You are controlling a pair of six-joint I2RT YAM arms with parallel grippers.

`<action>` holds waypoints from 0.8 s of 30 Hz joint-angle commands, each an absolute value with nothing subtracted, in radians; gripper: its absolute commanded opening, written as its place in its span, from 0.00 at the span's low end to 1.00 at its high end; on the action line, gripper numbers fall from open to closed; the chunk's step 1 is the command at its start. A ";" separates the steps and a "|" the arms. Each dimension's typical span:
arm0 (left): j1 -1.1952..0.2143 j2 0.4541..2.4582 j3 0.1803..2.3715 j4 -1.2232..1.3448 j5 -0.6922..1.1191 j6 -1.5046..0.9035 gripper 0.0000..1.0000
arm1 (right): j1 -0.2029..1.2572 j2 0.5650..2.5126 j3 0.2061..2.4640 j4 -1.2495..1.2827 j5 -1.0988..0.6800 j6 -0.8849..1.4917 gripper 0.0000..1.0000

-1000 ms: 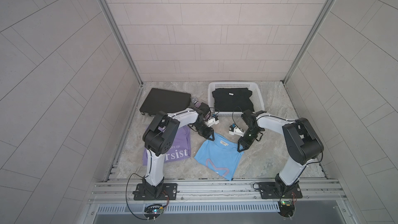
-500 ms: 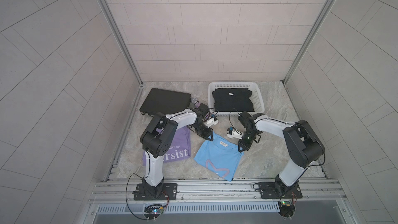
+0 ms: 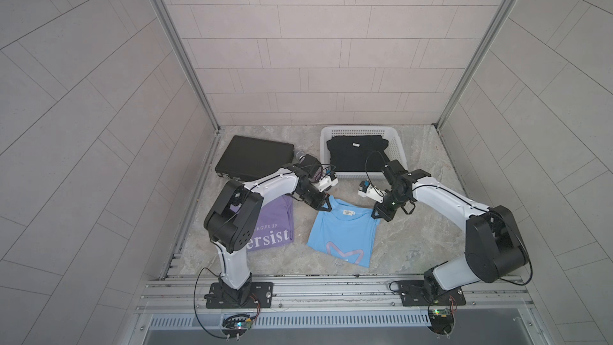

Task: Put the folded t-shirts into the basket
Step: Pick up the T-shirt from the center of the board.

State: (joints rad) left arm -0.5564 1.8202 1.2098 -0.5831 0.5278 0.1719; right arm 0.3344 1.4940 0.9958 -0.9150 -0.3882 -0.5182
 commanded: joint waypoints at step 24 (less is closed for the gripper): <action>-0.553 1.826 1.493 -0.277 0.468 -0.119 0.00 | 0.181 1.598 1.624 -1.143 -0.126 -0.660 0.00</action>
